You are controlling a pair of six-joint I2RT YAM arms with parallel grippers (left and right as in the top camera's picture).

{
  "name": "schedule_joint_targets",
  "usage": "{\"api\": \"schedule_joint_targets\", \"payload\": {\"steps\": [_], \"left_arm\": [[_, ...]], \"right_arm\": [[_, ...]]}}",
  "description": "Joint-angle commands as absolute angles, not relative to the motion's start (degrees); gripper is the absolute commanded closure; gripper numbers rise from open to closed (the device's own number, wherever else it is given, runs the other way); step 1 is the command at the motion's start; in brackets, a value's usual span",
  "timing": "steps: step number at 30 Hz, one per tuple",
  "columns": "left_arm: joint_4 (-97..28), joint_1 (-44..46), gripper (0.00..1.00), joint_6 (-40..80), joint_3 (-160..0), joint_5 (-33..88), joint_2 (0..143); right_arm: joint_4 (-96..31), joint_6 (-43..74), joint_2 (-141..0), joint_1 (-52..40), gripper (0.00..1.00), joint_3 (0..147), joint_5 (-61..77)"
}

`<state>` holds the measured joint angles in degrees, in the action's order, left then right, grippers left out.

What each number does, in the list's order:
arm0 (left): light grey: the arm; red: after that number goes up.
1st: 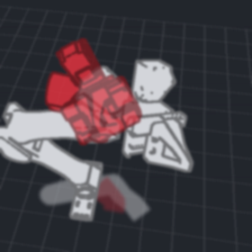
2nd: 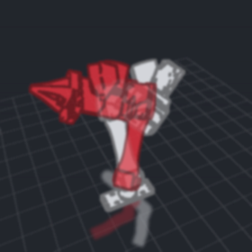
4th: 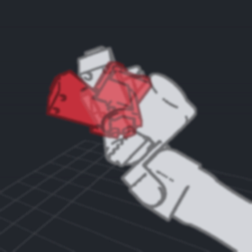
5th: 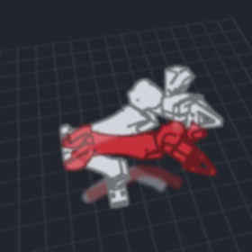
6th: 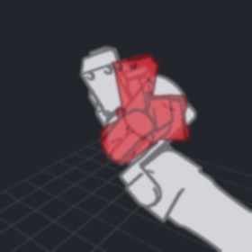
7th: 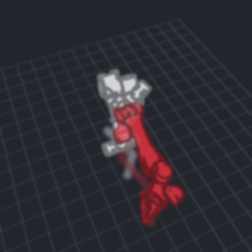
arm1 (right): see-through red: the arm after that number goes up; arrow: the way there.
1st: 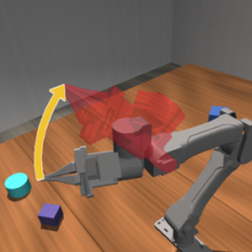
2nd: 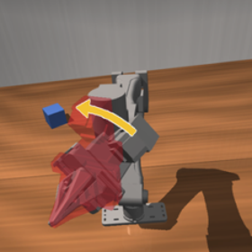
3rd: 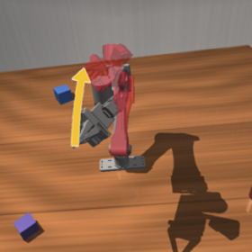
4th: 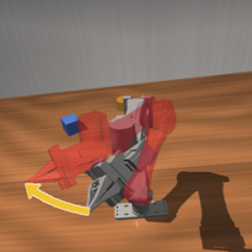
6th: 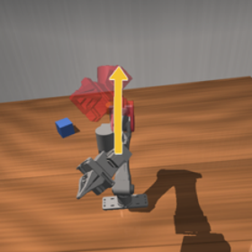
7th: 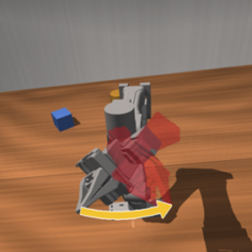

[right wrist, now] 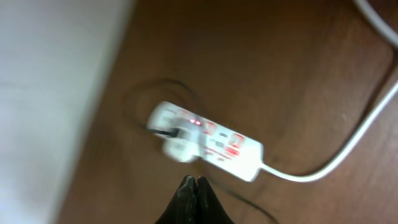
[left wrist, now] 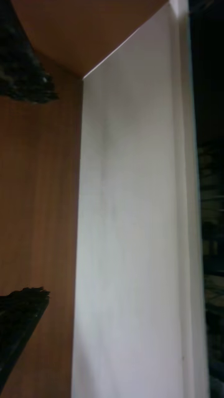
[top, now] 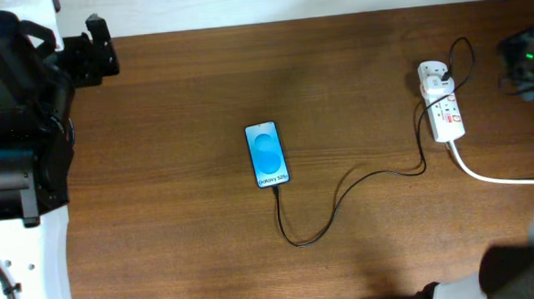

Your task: Plug charger to phone and switch on socket

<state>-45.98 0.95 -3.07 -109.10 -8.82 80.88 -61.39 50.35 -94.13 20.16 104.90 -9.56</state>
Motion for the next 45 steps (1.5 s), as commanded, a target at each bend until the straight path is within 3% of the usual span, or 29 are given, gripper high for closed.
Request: {"api": "schedule_joint_targets", "payload": {"steps": [1, 9, 14, 18, 24, 30, 36, 39, 45], "left_arm": [[-44.42, 1.06, 0.01, -3.99, -109.71, -8.40, 80.12], [-39.48, 1.06, 0.01, -3.97, -109.71, -8.38, 79.75], [-39.90, 1.06, 0.01, -3.99, -107.11, -8.40, 74.28], [-37.54, 1.04, 0.01, -4.01, -97.95, -9.06, 62.24], [-23.14, -0.69, 0.01, -3.99, -76.84, -12.91, 37.63], [-15.81, -3.75, 0.01, -3.95, -65.39, -12.84, 17.30], [-14.76, -7.38, 0.01, -3.95, -61.78, 2.20, 11.60], [-14.63, -9.63, 0.01, -3.92, -61.73, 3.77, 9.80], [-12.82, -11.16, 0.01, -2.61, -60.66, 14.17, 8.43]], "right_arm": [[-58.70, 50.02, -83.88, 20.23, 0.96, 105.58, -9.23], [-43.07, 49.76, -64.42, 20.23, 0.95, 105.58, -9.28], [-40.77, 36.12, -58.98, 20.23, 0.82, 105.58, -9.30], [-44.21, 31.90, -55.64, 19.46, 0.80, 105.56, -9.17], [-48.14, 31.73, -46.57, 11.31, 0.70, 105.19, -9.06], [-47.20, 32.75, -27.99, 11.31, 0.68, 98.17, -5.13], [-45.98, 40.05, -18.06, 11.38, 0.57, 90.83, 1.80], [-43.68, 40.12, -14.39, 11.62, 0.53, 86.32, 5.82], [-42.57, 42.57, -3.27, 19.31, 0.53, 80.38, 9.15]]}}
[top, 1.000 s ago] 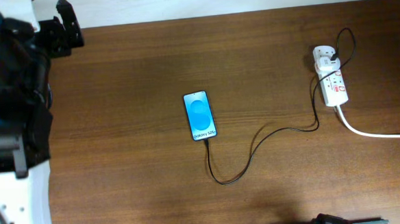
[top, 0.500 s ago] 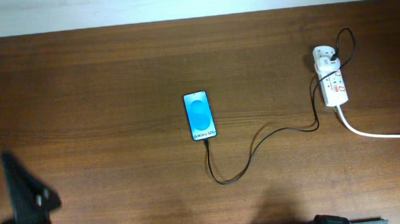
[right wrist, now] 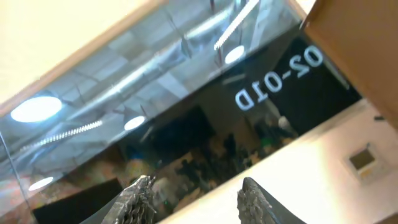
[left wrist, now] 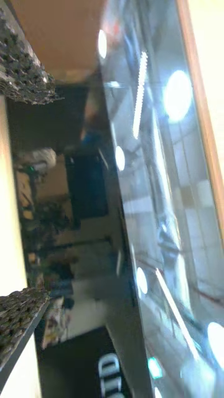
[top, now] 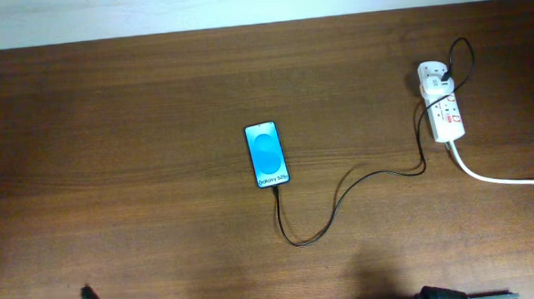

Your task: Plug charger to phone and switch on socket

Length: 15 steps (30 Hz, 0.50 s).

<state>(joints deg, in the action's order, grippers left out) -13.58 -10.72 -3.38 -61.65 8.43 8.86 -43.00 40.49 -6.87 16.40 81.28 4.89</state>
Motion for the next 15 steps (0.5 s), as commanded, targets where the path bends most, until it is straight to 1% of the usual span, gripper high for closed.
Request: {"api": "schedule_joint_targets", "payload": {"steps": [1, 2, 4, 6, 10, 15], "left_arm": [[-12.82, -11.14, 0.01, -2.61, -60.60, 14.17, 8.40], [-12.82, -11.16, 0.01, -2.61, -60.58, 14.17, 8.36], [-12.78, -11.16, 0.01, -2.61, -60.55, 14.17, 8.19], [-12.64, -11.16, 0.01, -2.61, -59.83, 14.17, 6.81], [-12.25, -11.14, 0.01, -2.61, -55.48, 14.17, 0.30], [-12.01, -11.16, 0.01, -2.63, -55.09, 14.17, 0.38]], "right_arm": [[-42.48, 45.15, -2.24, 21.10, 0.53, 80.29, 12.60], [-41.25, 46.81, -1.78, 23.14, 0.53, 80.29, 18.37], [-39.92, 47.83, -1.78, 25.19, 0.53, 80.29, 23.86], [-39.70, 52.93, -1.67, 26.04, 0.52, 80.25, 28.75], [-38.92, 53.49, -0.47, 22.83, 0.52, 79.96, 32.73], [-38.06, 54.13, -0.32, 21.71, 0.53, 79.70, 34.79]]}}
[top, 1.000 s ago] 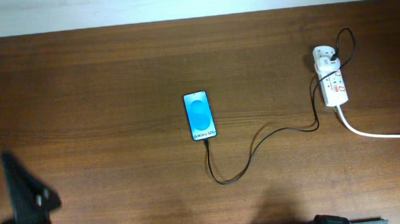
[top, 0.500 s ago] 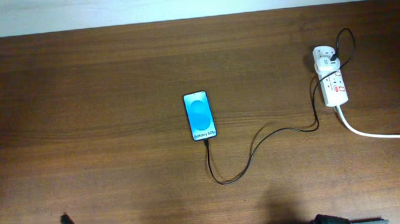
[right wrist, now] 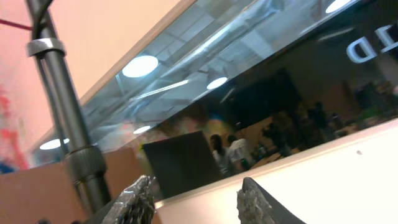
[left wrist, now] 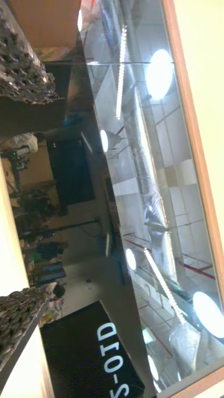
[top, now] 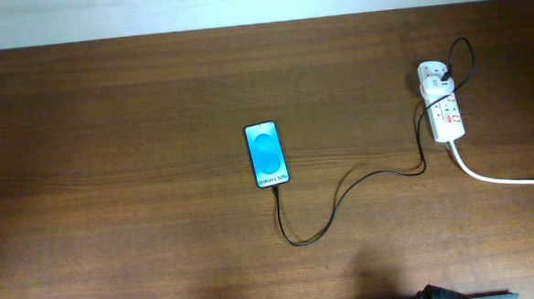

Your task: Plug charger to phone and switch on socket

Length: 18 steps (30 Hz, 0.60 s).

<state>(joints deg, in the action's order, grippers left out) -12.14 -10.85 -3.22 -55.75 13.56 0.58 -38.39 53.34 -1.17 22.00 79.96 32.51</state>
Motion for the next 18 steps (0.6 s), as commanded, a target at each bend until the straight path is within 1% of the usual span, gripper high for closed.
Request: {"api": "schedule_joint_targets", "payload": {"steps": [1, 3, 5, 7, 9, 12, 16, 17, 18], "left_arm": [[-11.99, -11.16, 0.01, -2.63, -55.00, 14.15, 0.38], [-11.09, -11.64, 0.01, -2.66, -53.74, 13.69, 0.38], [-10.92, -14.09, 0.01, -2.66, -51.70, 12.21, 0.38], [-6.79, -16.69, 0.00, -2.63, -48.66, 5.96, 0.38], [-4.82, -16.86, 0.01, -2.50, -47.86, 2.74, 0.38], [-4.43, -16.51, 0.01, 8.45, -47.77, 6.48, 0.38], [-4.43, -13.30, 0.01, 10.72, -47.70, 6.83, 0.38], [-4.51, -12.60, 0.01, 10.70, -47.70, 6.74, 0.38], [-4.54, -12.01, 0.01, 10.68, -47.70, 5.96, 0.38]], "right_arm": [[-38.06, 54.13, -0.32, 21.71, 0.51, 79.70, 34.72], [-37.80, 54.13, -0.32, 21.71, 0.45, 79.66, 34.63], [-37.65, 54.08, -0.32, 21.65, 0.42, 79.68, 32.84], [-37.65, 54.06, -0.32, 21.32, 0.40, 79.66, 32.32], [-37.60, 53.98, -0.32, 20.95, 0.36, 79.66, 32.12], [-37.67, 52.80, -0.32, 20.97, 0.34, 79.66, 30.61], [-37.65, 53.04, -0.32, 21.06, 0.34, 79.72, 31.27], [-37.63, 53.04, -0.32, 21.06, 0.31, 79.72, 31.27], [-37.63, 53.04, -0.32, 21.06, 0.17, 79.70, 31.27]]}}
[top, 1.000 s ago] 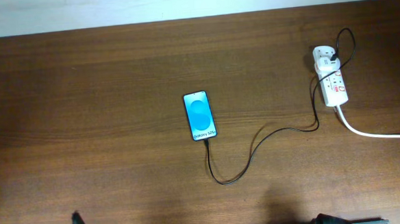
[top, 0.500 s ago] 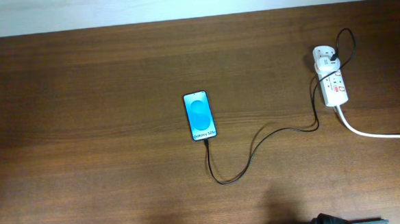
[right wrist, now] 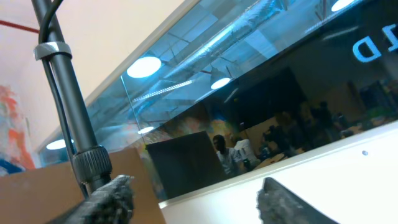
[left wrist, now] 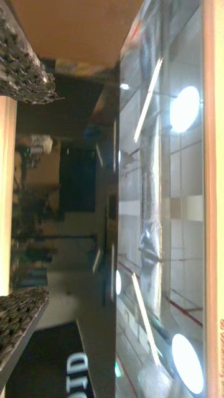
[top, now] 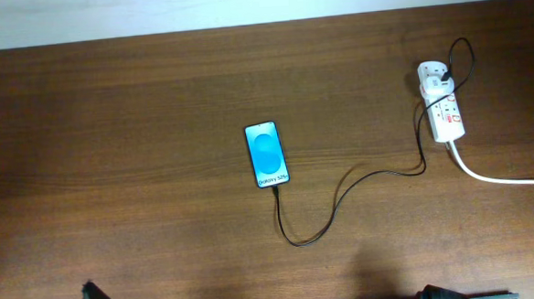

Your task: Plug charger to phone and switch on socket

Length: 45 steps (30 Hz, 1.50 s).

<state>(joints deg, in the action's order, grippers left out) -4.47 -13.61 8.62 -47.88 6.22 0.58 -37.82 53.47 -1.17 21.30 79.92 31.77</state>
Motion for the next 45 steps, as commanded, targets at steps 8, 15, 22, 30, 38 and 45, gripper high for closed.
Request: {"api": "schedule_joint_targets", "payload": {"steps": [8, 15, 22, 30, 38, 45], "left_arm": [[-23.44, -11.99, 0.01, 10.68, -47.72, 6.20, 0.38], [-68.25, -11.99, 0.01, 10.68, -47.72, 6.20, 0.40], [-95.90, -11.99, 0.01, 12.60, -47.99, 8.56, 0.40], [-96.16, -11.99, 0.01, 12.60, -47.99, 8.56, 0.38], [-96.16, -11.99, 0.01, 12.60, -47.99, 8.58, 0.38], [-96.16, -11.99, 0.01, 12.60, -47.99, 8.58, 0.40]], "right_arm": [[-39.05, 52.99, -0.34, 21.06, 0.02, 79.66, 11.51], [-55.29, 52.99, -0.34, 21.06, 0.02, 79.22, 9.61], [-56.88, 52.75, -0.34, 21.02, 0.02, 78.48, 0.78], [-48.29, 52.77, -0.36, 21.06, 0.02, 52.62, 4.49], [-16.84, 41.65, -0.30, 13.17, 0.01, 23.86, 12.27], [-15.11, 38.72, -0.30, 4.08, 0.02, 14.90, -3.92]]}}
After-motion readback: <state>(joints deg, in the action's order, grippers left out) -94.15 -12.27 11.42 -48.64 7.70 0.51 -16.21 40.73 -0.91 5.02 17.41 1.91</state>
